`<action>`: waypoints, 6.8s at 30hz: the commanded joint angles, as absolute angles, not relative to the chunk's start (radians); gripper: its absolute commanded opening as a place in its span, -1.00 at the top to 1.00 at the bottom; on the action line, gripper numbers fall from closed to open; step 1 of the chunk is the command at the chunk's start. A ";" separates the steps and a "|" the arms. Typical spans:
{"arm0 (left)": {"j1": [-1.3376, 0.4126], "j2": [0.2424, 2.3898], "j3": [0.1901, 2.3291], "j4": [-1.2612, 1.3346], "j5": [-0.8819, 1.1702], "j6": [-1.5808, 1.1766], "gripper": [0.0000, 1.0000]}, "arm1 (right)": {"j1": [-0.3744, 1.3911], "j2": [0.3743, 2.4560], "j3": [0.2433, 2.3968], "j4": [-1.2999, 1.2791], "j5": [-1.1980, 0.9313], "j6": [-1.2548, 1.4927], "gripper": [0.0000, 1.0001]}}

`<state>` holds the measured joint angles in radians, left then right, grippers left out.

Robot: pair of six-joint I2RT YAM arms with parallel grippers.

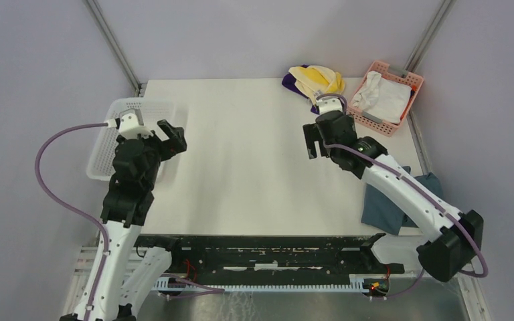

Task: Roll the towels
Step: Pick up the towel at the center of the board, then place the towel at the center of the board, then flatten out the towel at the center of the board.

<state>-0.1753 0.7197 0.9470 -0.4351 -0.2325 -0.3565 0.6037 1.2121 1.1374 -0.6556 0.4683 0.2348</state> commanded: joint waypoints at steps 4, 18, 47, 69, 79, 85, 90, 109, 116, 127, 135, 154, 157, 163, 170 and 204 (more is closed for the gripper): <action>-0.216 0.742 0.798 -0.241 -0.117 -0.313 -0.99 | 0.453 1.449 1.273 -0.438 0.418 0.219 -1.00; -0.244 0.804 0.769 -0.277 -0.054 -0.217 -0.99 | 0.175 2.102 1.756 -0.054 0.366 0.343 -0.71; -0.242 0.790 0.767 -0.261 0.031 -0.225 -1.00 | 0.248 2.085 2.077 -0.161 0.135 0.148 0.99; -0.244 0.810 0.655 -0.216 0.270 -0.533 -0.89 | 0.491 1.475 1.248 -0.237 0.030 0.280 0.22; -0.255 1.012 0.673 -0.241 0.270 -0.588 -0.79 | 0.490 1.363 1.059 -0.464 0.126 0.330 -0.34; -0.365 1.185 0.763 -0.228 0.285 -0.577 -0.58 | 0.491 1.328 0.940 -0.492 0.102 0.377 -0.31; -0.460 1.325 0.832 -0.194 0.216 -0.586 -0.49 | 0.491 1.326 0.880 -0.487 0.071 0.415 -0.23; -0.459 1.809 1.153 -0.218 0.088 -0.571 -0.01 | 0.514 1.425 0.851 -0.478 0.001 0.444 -0.01; -0.460 1.789 1.163 -0.246 0.030 -0.545 -0.05 | 0.531 1.460 0.854 -0.473 -0.009 0.444 0.00; -0.468 1.857 1.186 -0.220 0.095 -0.546 0.11 | 0.566 1.498 0.883 -0.506 0.029 0.446 0.05; -0.470 1.872 1.187 -0.213 0.129 -0.543 0.30 | 0.597 1.511 0.891 -0.530 0.069 0.445 0.08; -0.471 1.763 1.164 -0.229 0.144 -0.498 0.95 | 0.635 1.538 0.931 -0.541 0.129 0.517 0.11; -0.470 1.741 1.150 -0.218 0.139 -0.491 0.95 | 0.635 1.543 0.930 -0.541 0.130 0.558 0.11; -0.471 1.727 1.140 -0.206 0.134 -0.492 0.95 | 0.634 1.552 0.893 -0.506 0.140 0.671 0.11; -0.470 1.718 1.131 -0.191 0.140 -0.497 0.95 | 0.644 1.569 0.873 -0.493 0.162 0.737 0.21; -0.285 1.307 1.339 -0.394 -0.148 -0.259 0.95 | 0.619 1.331 1.335 -0.922 0.925 0.230 1.00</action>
<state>-0.2844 1.4460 1.2747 -0.3557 -0.0689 -0.3904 0.6189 1.4574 1.2732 -0.8646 0.7528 0.4328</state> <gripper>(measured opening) 0.045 0.007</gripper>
